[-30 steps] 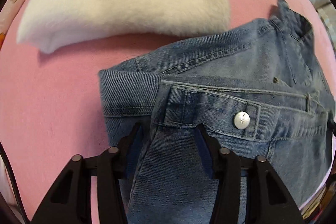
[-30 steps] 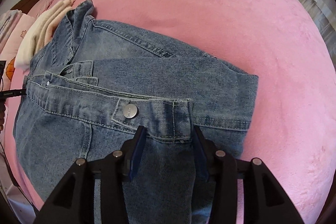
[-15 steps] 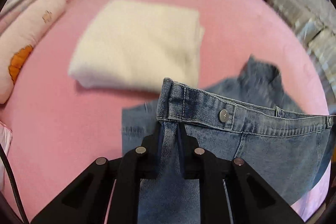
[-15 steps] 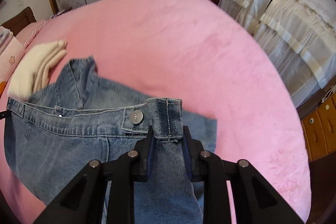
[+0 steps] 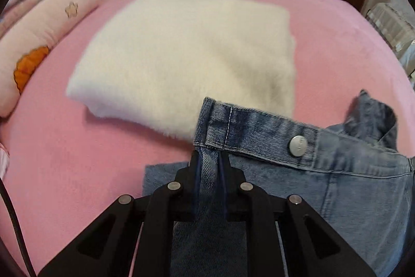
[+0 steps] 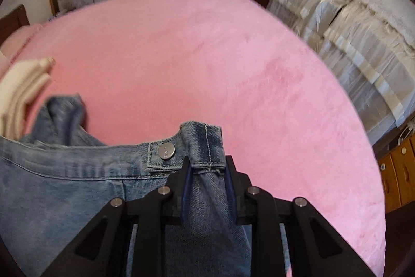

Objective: Fold large clothes
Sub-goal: 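Lay the hem down near the collar and open both grippers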

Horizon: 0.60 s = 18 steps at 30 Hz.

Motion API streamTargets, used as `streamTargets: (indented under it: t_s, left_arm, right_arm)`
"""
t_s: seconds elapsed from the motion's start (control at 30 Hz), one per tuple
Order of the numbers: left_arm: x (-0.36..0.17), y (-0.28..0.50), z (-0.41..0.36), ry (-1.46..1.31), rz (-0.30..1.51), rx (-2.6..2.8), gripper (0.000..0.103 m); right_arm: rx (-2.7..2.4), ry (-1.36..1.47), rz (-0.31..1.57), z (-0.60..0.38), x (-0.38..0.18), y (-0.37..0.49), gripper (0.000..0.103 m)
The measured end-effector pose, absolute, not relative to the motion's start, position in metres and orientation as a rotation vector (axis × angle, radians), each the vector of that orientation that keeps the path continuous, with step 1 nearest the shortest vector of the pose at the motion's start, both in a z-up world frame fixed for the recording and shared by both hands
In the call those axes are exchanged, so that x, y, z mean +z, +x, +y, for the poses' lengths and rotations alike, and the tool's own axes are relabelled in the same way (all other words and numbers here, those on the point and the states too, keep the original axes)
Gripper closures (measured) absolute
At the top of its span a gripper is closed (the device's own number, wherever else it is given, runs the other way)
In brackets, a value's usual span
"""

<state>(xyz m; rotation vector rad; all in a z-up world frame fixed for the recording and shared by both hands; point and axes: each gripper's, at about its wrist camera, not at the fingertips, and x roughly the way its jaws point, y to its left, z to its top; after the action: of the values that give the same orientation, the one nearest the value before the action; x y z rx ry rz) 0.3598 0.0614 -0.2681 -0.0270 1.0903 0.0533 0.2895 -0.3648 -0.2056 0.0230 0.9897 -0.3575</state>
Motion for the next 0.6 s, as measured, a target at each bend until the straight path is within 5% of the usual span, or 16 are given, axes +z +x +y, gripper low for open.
streamTargets:
  t_s: [0.13, 0.2, 0.33, 0.4, 0.6]
  left_arm:
    - [-0.274, 0.363, 0.059, 0.016, 1.107, 0.065, 0.084]
    - [-0.265, 0.360, 0.060, 0.035, 1.110, 0.088, 0.070]
    - [-0.225, 0.334, 0.056, 0.003, 1.038, 0.119, 0.061]
    - [-0.206, 0.318, 0.044, -0.058, 0.979, 0.078, 0.041]
    - [-0.208, 0.314, -0.030, -0.061, 0.965, -0.100, 0.036]
  right_arm:
    - [-0.385, 0.029, 1.029, -0.368, -0.217, 0.289, 0.076]
    - [-0.417, 0.004, 1.022, -0.363, -0.204, 0.287, 0.072]
    - [-0.442, -0.052, 0.926, -0.334, -0.163, 0.269, 0.068]
    - [-0.343, 0.010, 0.881, -0.309, -0.146, 0.257, 0.061]
    - [0.037, 0.095, 0.895, -0.205, -0.165, 0.262, 0.060]
